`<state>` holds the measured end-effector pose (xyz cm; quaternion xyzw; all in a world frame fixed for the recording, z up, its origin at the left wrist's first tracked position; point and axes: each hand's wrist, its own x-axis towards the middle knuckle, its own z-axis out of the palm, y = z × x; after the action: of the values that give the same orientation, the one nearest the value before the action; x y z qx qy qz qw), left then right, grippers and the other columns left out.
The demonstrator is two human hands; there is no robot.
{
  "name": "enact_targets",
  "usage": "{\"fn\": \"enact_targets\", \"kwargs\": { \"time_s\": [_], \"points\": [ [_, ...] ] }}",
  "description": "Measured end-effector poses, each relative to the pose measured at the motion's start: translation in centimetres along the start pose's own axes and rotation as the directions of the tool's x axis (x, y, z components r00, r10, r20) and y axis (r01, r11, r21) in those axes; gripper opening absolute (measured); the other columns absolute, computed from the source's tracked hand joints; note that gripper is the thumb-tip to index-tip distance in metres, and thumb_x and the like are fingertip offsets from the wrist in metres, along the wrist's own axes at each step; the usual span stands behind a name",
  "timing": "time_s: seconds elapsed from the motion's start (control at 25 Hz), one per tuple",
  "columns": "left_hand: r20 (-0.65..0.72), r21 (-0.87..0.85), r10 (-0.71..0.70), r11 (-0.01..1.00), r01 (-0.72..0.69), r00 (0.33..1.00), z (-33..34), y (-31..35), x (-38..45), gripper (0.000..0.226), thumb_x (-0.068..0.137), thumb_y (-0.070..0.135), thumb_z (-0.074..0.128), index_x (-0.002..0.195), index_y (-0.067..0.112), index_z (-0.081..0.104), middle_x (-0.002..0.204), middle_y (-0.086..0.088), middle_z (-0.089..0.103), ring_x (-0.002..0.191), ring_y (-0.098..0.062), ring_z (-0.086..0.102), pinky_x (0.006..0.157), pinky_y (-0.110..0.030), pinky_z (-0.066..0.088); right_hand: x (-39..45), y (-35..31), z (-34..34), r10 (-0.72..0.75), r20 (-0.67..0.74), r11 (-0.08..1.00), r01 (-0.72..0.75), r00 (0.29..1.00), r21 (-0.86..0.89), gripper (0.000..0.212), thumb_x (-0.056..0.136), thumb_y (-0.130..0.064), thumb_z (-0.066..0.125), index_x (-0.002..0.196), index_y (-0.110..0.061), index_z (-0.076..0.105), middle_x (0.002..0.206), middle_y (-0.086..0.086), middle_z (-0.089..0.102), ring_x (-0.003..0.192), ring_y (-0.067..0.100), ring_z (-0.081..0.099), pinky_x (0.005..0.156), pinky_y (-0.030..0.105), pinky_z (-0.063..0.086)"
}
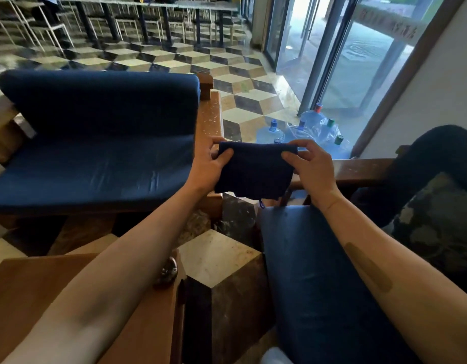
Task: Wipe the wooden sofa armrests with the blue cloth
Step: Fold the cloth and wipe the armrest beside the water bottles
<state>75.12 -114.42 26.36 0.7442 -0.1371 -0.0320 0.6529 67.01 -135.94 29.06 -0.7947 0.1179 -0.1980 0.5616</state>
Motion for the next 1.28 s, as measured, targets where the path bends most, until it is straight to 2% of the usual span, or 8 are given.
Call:
{"fn": "enact_targets", "kwargs": {
  "time_s": [0.16, 0.36, 0.44, 0.56, 0.72, 0.92, 1.12, 1.28],
  "points": [
    [-0.004, 0.001, -0.002, 1.000, 0.002, 1.000, 0.1, -2.0, 5.6, 0.021, 0.097, 0.023, 0.060, 0.117, 0.021, 0.054, 0.117, -0.015, 0.064, 0.101, -0.019, 0.059, 0.079, -0.029, 0.046, 5.2, 1.3, 1.5, -0.007, -0.002, 1.000, 0.006, 1.000, -0.028, 0.020, 0.089, -0.020, 0.070, 0.096, -0.037, 0.063, 0.103, 0.007, 0.075, 0.096, 0.023, 0.071, 0.090, 0.049, 0.057],
    [-0.003, 0.026, 0.025, 0.999, -0.025, 1.000, 1.0, -3.1, 13.1, 0.017, 0.097, 0.023, 0.059, 0.113, 0.023, 0.054, 0.111, -0.015, 0.066, 0.097, -0.019, 0.061, 0.078, -0.031, 0.046, 13.5, 4.1, 2.9, -0.033, 0.002, 0.999, 0.033, 0.999, -0.018, 0.019, 0.089, -0.023, 0.070, 0.104, -0.034, 0.064, 0.107, 0.006, 0.075, 0.100, 0.023, 0.071, 0.092, 0.050, 0.057],
    [0.002, 0.040, 0.021, 0.999, -0.021, 1.000, 1.8, -3.3, 16.6, 0.016, 0.096, 0.024, 0.059, 0.112, 0.024, 0.054, 0.110, -0.014, 0.066, 0.097, -0.022, 0.062, 0.080, -0.036, 0.050, 17.2, 5.1, 3.1, -0.025, -0.005, 1.000, 0.025, 1.000, 0.013, 0.020, 0.089, -0.021, 0.069, 0.107, -0.029, 0.065, 0.106, 0.006, 0.075, 0.099, 0.022, 0.072, 0.092, 0.049, 0.057],
    [-0.008, 0.083, -0.002, 0.997, 0.003, 1.000, 3.5, -3.5, 21.9, 0.021, 0.088, 0.043, 0.061, 0.107, 0.036, 0.057, 0.111, -0.007, 0.068, 0.102, -0.026, 0.065, 0.090, -0.052, 0.054, 23.3, 6.4, 3.2, -0.011, -0.017, 1.000, 0.011, 1.000, 0.011, 0.020, 0.090, -0.019, 0.069, 0.109, -0.025, 0.066, 0.104, 0.003, 0.074, 0.097, 0.021, 0.072, 0.091, 0.048, 0.057],
    [-0.034, 0.072, -0.047, 0.996, 0.050, 0.998, 5.1, -4.6, 27.9, 0.022, 0.081, 0.053, 0.061, 0.101, 0.047, 0.058, 0.111, -0.002, 0.070, 0.104, -0.025, 0.066, 0.093, -0.057, 0.052, 30.3, 7.9, 3.5, -0.015, 0.015, 1.000, 0.015, 1.000, 0.009, 0.019, 0.091, -0.019, 0.069, 0.108, -0.027, 0.065, 0.107, 0.006, 0.074, 0.099, 0.023, 0.071, 0.091, 0.050, 0.057],
    [-0.004, -0.010, -0.055, 0.998, 0.055, 0.998, 5.7, -5.8, 35.2, 0.014, 0.094, 0.031, 0.060, 0.106, 0.038, 0.057, 0.112, -0.009, 0.067, 0.104, -0.027, 0.064, 0.089, -0.048, 0.053, 37.2, 9.6, 5.0, 0.006, 0.017, 1.000, -0.007, 1.000, 0.023, 0.024, 0.087, -0.024, 0.070, 0.090, -0.047, 0.065, 0.102, 0.006, 0.076, 0.094, 0.024, 0.073, 0.088, 0.053, 0.058],
    [0.060, -0.058, -0.052, 0.997, 0.055, 0.997, 5.6, -7.9, 44.8, 0.016, 0.099, 0.024, 0.056, 0.107, 0.038, 0.054, 0.116, -0.008, 0.065, 0.105, -0.024, 0.061, 0.081, -0.036, 0.049, 45.3, 11.3, 7.7, 0.030, -0.033, 0.998, -0.028, 0.999, 0.054, 0.027, 0.087, -0.019, 0.071, 0.088, -0.046, 0.066, 0.099, 0.006, 0.076, 0.093, 0.025, 0.073, 0.085, 0.053, 0.059],
    [0.084, -0.057, -0.034, 0.998, 0.039, 0.996, 5.0, -9.1, 53.2, 0.014, 0.100, 0.018, 0.057, 0.109, 0.028, 0.056, 0.108, -0.004, 0.066, 0.099, -0.020, 0.062, 0.076, -0.027, 0.048, 52.0, 12.0, 10.6, 0.085, -0.090, 0.993, -0.077, 0.992, 0.091, 0.027, 0.084, -0.016, 0.072, 0.087, -0.042, 0.068, 0.092, 0.008, 0.076, 0.089, 0.030, 0.073, 0.082, 0.056, 0.059]
  ]
}}
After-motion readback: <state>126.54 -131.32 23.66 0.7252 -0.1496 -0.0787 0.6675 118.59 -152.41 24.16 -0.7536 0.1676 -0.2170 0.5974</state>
